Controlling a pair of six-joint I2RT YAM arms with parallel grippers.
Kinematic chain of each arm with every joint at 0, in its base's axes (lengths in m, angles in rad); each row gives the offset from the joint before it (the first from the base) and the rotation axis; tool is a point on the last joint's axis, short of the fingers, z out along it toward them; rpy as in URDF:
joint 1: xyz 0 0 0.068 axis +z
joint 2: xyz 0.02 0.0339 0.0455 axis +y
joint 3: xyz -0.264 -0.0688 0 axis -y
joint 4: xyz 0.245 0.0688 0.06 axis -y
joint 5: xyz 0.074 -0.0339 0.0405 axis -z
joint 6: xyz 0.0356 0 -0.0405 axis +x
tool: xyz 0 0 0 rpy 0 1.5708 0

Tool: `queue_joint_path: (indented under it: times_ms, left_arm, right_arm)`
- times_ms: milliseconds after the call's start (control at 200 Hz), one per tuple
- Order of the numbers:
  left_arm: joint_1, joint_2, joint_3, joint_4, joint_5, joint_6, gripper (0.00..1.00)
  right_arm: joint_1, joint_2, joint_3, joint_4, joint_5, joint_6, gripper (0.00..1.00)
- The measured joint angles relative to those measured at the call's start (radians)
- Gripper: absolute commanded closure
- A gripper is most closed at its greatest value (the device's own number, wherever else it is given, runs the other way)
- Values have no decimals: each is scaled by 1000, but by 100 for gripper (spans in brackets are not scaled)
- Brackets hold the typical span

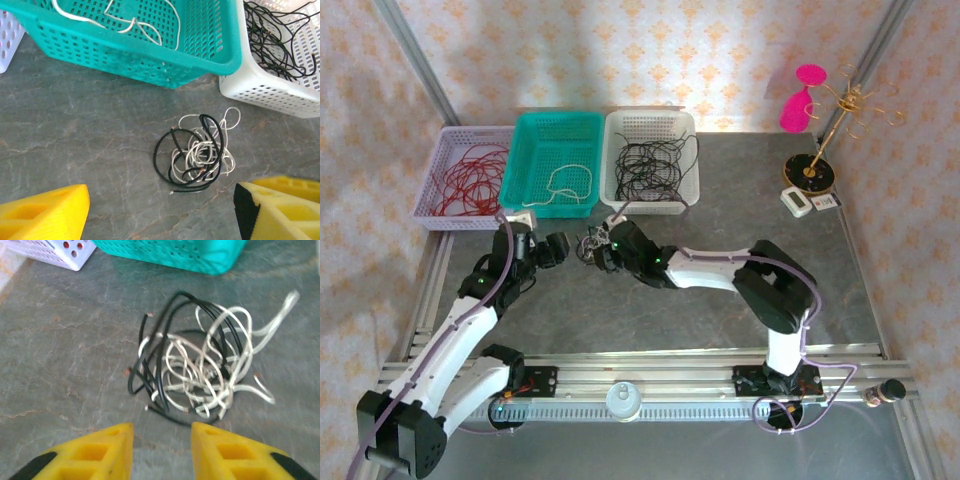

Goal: Untangle the cables

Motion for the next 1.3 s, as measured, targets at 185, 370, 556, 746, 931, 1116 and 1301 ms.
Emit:
queue_joint_path:
  times_ms: [185,370,556,746,931,1116,1301]
  left_arm:
    - [0,-9,2,-17,-1,3,19]
    - [0,0,2,-16,0,4,19]
    - [0,4,2,-15,0,3,19]
    - [0,5,-37,31,48,-20,24]
    - [-4,32,-103,69,107,-48,29]
    - [-69,40,-130,103,145,-80,31]
    - [-197,77,-132,138,154,-115,52]
  right_arm:
    - [-33,86,61,15,22,-93,57]
    - [-34,171,124,7,25,-129,86]
    - [-27,149,96,-5,1,-117,100]
    - [18,-49,-100,-16,-24,-58,100]
    - [72,-279,-297,-16,-31,39,96]
    - [73,-416,-422,-104,20,130,68]
    - [73,-499,-425,-222,76,165,73]
